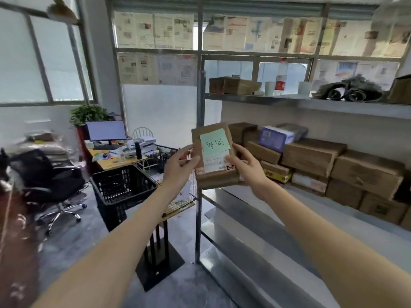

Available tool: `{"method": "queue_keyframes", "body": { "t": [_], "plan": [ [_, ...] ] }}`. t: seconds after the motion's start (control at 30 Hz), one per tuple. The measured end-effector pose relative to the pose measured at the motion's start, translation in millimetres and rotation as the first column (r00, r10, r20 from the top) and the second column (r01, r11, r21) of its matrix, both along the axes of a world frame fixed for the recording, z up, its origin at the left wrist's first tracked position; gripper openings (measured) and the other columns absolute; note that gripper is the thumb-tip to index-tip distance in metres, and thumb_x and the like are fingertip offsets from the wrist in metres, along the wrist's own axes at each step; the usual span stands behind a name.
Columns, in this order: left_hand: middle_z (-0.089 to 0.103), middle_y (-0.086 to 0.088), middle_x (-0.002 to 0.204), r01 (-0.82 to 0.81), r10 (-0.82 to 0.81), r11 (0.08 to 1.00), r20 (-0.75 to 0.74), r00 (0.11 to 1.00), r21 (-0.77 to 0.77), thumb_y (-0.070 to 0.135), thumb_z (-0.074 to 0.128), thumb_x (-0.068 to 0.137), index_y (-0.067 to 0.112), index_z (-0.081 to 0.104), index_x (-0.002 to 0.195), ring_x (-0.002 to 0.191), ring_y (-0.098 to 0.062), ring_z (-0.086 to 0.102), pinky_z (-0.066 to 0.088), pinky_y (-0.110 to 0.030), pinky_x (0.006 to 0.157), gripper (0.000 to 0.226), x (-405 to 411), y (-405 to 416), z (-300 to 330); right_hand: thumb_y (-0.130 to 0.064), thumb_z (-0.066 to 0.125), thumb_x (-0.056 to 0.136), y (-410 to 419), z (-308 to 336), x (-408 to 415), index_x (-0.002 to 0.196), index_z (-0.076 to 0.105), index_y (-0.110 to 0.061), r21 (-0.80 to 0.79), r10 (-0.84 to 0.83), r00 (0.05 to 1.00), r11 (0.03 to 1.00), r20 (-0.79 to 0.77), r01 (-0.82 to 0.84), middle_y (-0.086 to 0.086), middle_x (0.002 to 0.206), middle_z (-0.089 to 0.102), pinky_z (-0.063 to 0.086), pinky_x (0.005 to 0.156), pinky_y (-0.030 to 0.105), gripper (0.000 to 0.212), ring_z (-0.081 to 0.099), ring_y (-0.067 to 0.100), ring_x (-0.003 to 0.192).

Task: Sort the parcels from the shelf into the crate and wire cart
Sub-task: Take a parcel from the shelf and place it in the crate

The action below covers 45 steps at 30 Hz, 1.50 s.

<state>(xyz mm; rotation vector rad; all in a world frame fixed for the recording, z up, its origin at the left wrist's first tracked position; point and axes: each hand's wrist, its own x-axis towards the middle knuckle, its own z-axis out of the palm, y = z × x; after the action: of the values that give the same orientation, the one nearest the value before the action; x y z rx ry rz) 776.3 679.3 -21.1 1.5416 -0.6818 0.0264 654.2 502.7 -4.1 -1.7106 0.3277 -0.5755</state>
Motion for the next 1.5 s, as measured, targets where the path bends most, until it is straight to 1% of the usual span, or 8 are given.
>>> {"method": "queue_keyframes", "body": {
  "t": [0.1, 0.33, 0.47, 0.57, 0.67, 0.93, 1.2, 1.5],
  "plan": [
    [0.059, 0.010, 0.136, -0.106, 0.102, 0.987, 0.034, 0.994, 0.124, 0.033, 0.067, 0.097, 0.037, 0.058, 0.139, 0.120, -0.015, 0.059, 0.050, -0.035, 0.100, 0.042, 53.8, 31.7, -16.6, -0.039, 0.068, 0.095, 6.0, -13.5, 56.1, 0.140, 0.045, -0.049, 0.024, 0.033, 0.999, 0.999, -0.018, -0.032, 0.001, 0.120, 0.065, 0.059, 0.084, 0.040, 0.052, 0.066, 0.021, 0.105],
    [0.045, 0.008, 0.155, -0.299, 0.221, 0.804, 0.209, 0.953, 0.514, 0.045, 0.062, 0.099, 0.029, 0.047, 0.149, 0.142, -0.018, 0.042, 0.036, -0.033, 0.110, 0.055, 185.4, 62.7, -64.2, -0.038, 0.069, 0.095, -12.0, -45.8, 203.2, 0.145, 0.048, -0.044, 0.051, 0.135, 0.991, 0.990, -0.026, -0.133, 0.003, 0.121, 0.065, 0.057, 0.096, 0.048, 0.055, 0.066, 0.022, 0.109],
    [0.033, 0.008, 0.163, -0.340, 0.231, 0.681, 0.251, 0.940, 0.649, 0.053, 0.056, 0.099, 0.031, 0.036, 0.156, 0.149, -0.019, 0.033, 0.034, -0.044, 0.119, 0.064, 266.3, 45.0, -74.3, -0.040, 0.069, 0.095, -37.7, -59.7, 294.8, 0.144, 0.048, -0.045, 0.054, 0.174, 0.984, 0.984, -0.046, -0.172, 0.004, 0.121, 0.063, 0.055, 0.082, 0.033, 0.054, 0.062, 0.019, 0.108],
    [0.026, 0.007, 0.166, -0.354, 0.230, 0.582, 0.269, 0.935, 0.732, 0.057, 0.054, 0.098, 0.032, 0.030, 0.158, 0.151, -0.020, 0.029, 0.034, -0.045, 0.119, 0.069, 324.3, 24.3, -75.0, -0.043, 0.070, 0.093, -65.5, -69.4, 363.3, 0.144, 0.048, -0.045, 0.055, 0.206, 0.976, 0.978, -0.070, -0.202, 0.005, 0.122, 0.065, 0.055, 0.096, 0.044, 0.055, 0.062, 0.023, 0.112],
    [0.021, 0.005, 0.168, -0.348, 0.262, 0.537, 0.240, 0.935, 0.768, 0.059, 0.052, 0.099, 0.032, 0.028, 0.159, 0.152, -0.022, 0.025, 0.034, -0.045, 0.118, 0.070, 374.4, 3.0, -75.9, -0.043, 0.068, 0.094, -87.5, -77.0, 421.3, 0.147, 0.045, -0.042, 0.021, 0.247, 0.965, 0.969, -0.085, -0.246, 0.004, 0.127, 0.062, 0.053, 0.098, 0.046, 0.058, 0.059, 0.025, 0.117],
    [0.026, 0.003, 0.166, -0.357, 0.343, 0.510, 0.196, 0.919, 0.783, 0.055, 0.051, 0.101, 0.029, 0.028, 0.159, 0.150, -0.023, 0.032, 0.038, -0.042, 0.113, 0.068, 492.9, -34.9, -116.5, -0.039, 0.066, 0.096, -125.5, -110.3, 554.9, 0.150, 0.043, -0.039, 0.021, 0.272, 0.946, 0.962, -0.178, -0.273, 0.005, 0.128, 0.063, 0.048, 0.071, 0.028, 0.059, 0.060, 0.020, 0.111],
    [0.038, 0.004, 0.160, -0.336, 0.366, 0.492, 0.159, 0.917, 0.803, 0.057, 0.052, 0.099, 0.025, 0.035, 0.156, 0.142, -0.021, 0.043, 0.047, -0.043, 0.107, 0.068, 653.4, -61.6, -201.1, -0.035, 0.068, 0.095, -151.0, -166.9, 712.7, 0.143, 0.050, -0.041, 0.050, 0.252, 0.929, 0.968, -0.273, -0.248, 0.007, 0.121, 0.068, 0.059, 0.075, 0.037, 0.051, 0.065, 0.015, 0.098],
    [0.038, 0.003, 0.160, -0.314, 0.428, 0.361, 0.143, 0.892, 0.878, 0.054, 0.051, 0.101, 0.027, 0.039, 0.155, 0.144, -0.021, 0.040, 0.039, -0.038, 0.113, 0.062, 796.2, -19.1, -258.4, -0.033, 0.068, 0.095, -127.6, -226.6, 885.0, 0.141, 0.053, -0.043, 0.102, 0.343, 0.868, 0.939, -0.359, -0.329, 0.003, 0.113, 0.068, 0.061, 0.086, 0.050, 0.050, 0.069, 0.022, 0.097]
  ]
}}
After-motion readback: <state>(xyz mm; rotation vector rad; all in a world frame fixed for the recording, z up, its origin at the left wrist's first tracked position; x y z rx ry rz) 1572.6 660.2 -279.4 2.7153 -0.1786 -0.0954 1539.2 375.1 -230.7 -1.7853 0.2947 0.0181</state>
